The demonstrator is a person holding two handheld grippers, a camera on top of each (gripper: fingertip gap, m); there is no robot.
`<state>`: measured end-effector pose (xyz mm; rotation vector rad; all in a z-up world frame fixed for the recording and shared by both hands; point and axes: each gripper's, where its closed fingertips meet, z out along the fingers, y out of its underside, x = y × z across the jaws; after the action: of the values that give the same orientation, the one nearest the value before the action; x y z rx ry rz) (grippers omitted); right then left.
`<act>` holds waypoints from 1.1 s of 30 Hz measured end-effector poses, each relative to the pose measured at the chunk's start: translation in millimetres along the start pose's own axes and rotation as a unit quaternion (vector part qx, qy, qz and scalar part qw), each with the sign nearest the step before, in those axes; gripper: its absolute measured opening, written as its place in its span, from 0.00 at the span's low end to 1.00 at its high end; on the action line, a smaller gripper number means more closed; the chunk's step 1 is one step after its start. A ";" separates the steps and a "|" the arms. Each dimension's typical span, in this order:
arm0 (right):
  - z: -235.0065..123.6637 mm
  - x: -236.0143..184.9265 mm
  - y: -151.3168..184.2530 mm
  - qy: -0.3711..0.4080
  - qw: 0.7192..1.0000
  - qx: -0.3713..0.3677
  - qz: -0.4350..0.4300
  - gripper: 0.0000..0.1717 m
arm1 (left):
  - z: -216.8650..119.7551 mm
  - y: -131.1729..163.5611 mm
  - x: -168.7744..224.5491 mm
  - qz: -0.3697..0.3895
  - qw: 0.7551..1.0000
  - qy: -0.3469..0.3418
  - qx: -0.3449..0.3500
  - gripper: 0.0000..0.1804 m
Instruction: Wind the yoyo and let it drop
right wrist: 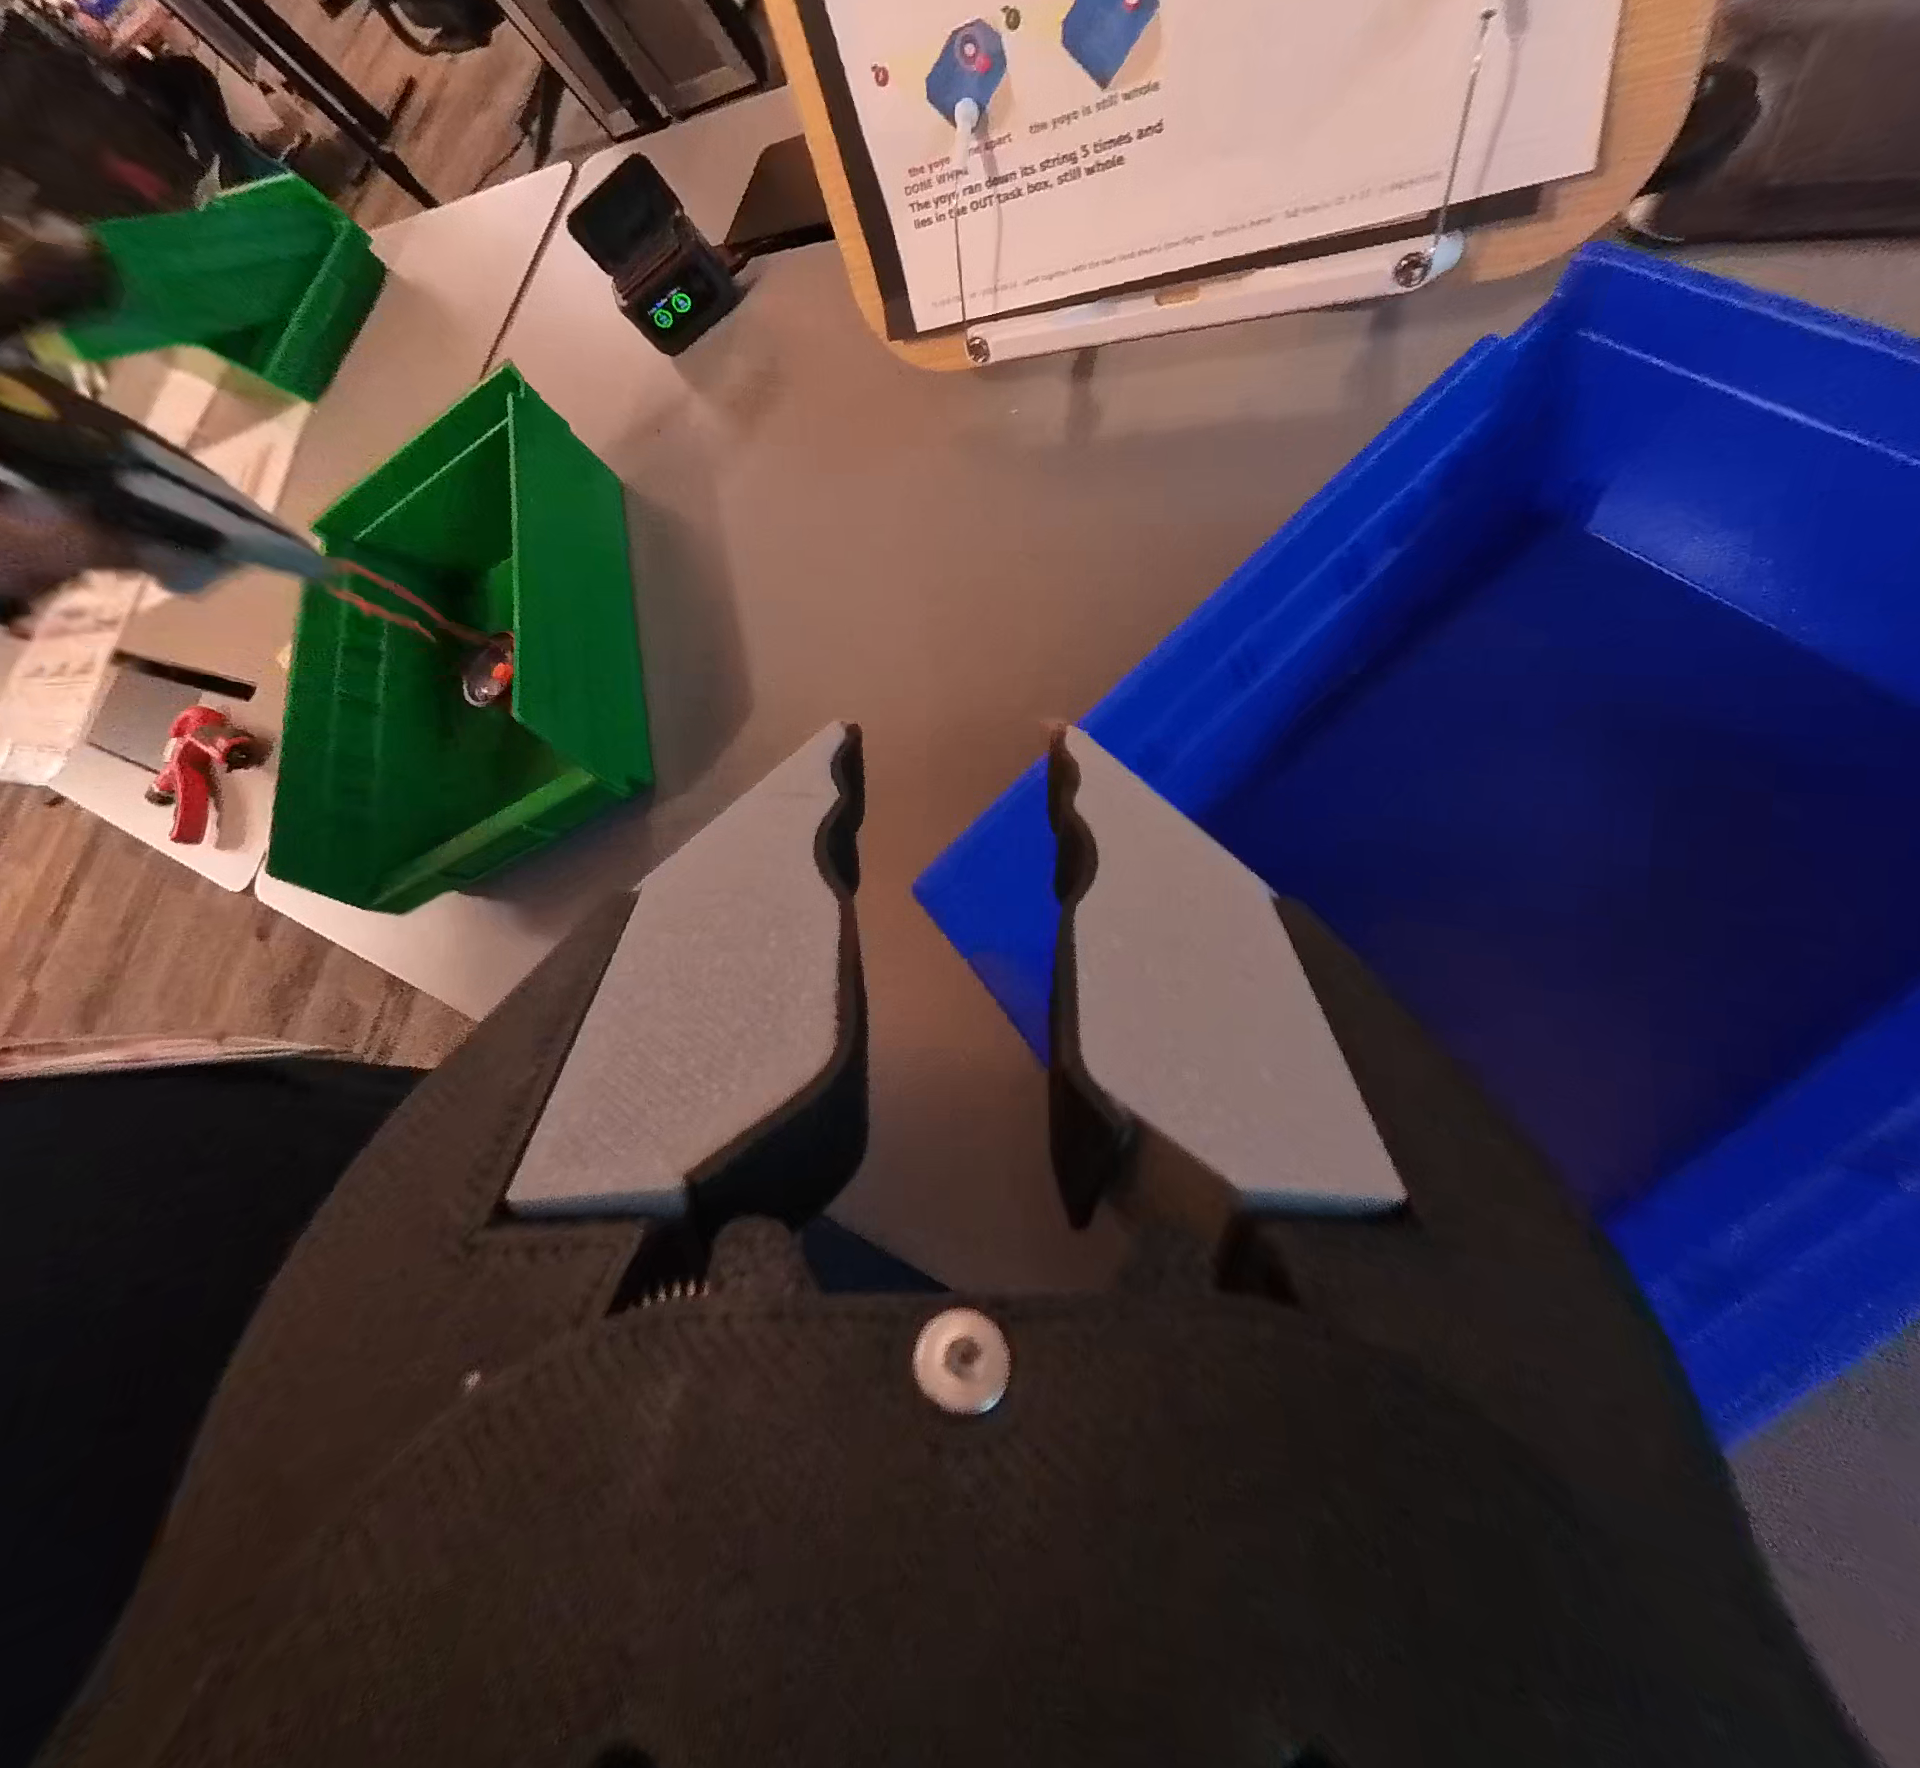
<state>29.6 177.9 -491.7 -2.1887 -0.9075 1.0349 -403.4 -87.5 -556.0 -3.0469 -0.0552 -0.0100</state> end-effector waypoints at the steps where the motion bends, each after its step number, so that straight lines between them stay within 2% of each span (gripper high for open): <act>1: -2.3 4.2 -1.3 -0.003 1.000 0.001 0.002 0.19 | -40.5 -18.6 -0.8 -0.014 0.998 0.002 0.056 0.00; 4: -5.3 13.8 -5.9 -0.018 1.000 0.003 0.009 0.18 | -186.2 -69.8 5.8 -0.020 0.972 -0.024 0.233 0.00; 7: -3.1 17.6 -12.1 -0.036 0.999 0.005 0.009 0.18 | -333.7 -93.8 24.4 0.011 0.916 -0.108 0.386 0.00; 8: -1.7 17.5 -14.5 -0.043 0.999 0.006 0.007 0.18 | -372.3 -96.4 34.4 0.022 0.895 -0.125 0.428 0.00; 9: -0.2 16.7 -16.6 -0.050 0.999 0.007 0.005 0.18 | -395.6 -96.0 47.2 0.033 0.886 -0.125 0.445 0.00; 11: 3.1 14.1 -19.6 -0.062 0.998 0.008 0.000 0.18 | -399.9 -96.2 75.3 0.041 0.900 -0.088 0.425 0.00; 13: 5.4 11.3 -21.0 -0.072 0.997 0.009 -0.004 0.18 | -385.7 -98.0 102.8 0.055 0.903 -0.041 0.424 0.00; 15: 7.2 9.4 -19.8 -0.079 0.997 0.008 -0.004 0.17 | -354.0 -90.1 132.0 0.059 0.919 0.043 0.388 0.00; 18: 8.1 9.5 -14.8 -0.081 0.997 0.003 -0.002 0.17 | -298.4 -71.0 167.8 0.054 0.926 0.173 0.330 0.00; 19: 8.1 10.3 -12.8 -0.080 0.997 0.001 -0.001 0.17 | -276.3 -58.6 183.8 0.053 0.923 0.244 0.293 0.00; 20: 8.3 11.2 -10.9 -0.078 0.997 -0.001 0.000 0.17 | -255.5 -47.2 199.1 0.048 0.910 0.318 0.262 0.00; 21: 8.6 12.0 -9.2 -0.077 0.997 -0.002 0.002 0.17 | -225.2 -41.9 199.1 0.019 0.907 0.345 0.239 0.00; 24: 9.6 11.5 -6.0 -0.073 0.997 -0.004 0.008 0.17 | -97.5 -10.3 168.7 -0.090 0.933 0.327 0.122 0.00; 25: 9.4 10.1 -6.1 -0.073 0.997 -0.004 0.010 0.17 | -61.5 -0.3 153.7 -0.130 0.934 0.317 0.101 0.00; 27: 8.1 6.9 -7.4 -0.068 0.998 -0.002 0.008 0.16 | -7.5 15.8 130.9 -0.203 0.919 0.330 0.072 0.00; 29: 6.2 5.0 -7.7 -0.057 0.998 -0.006 0.000 0.16 | 30.5 32.7 110.7 -0.246 0.914 0.320 0.038 0.15; 30: 4.8 4.8 -7.9 -0.049 0.999 -0.006 -0.005 0.16 | 39.3 36.4 107.1 -0.248 0.912 0.325 0.033 0.15; 33: -1.8 6.3 -8.2 -0.024 1.000 -0.004 -0.008 0.16 | 41.0 40.5 86.5 -0.237 0.921 0.309 0.027 0.25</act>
<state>31.3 187.4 -487.7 -2.1689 -0.9496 1.0821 -315.3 -120.8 -599.9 -2.7383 -0.7153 -0.9652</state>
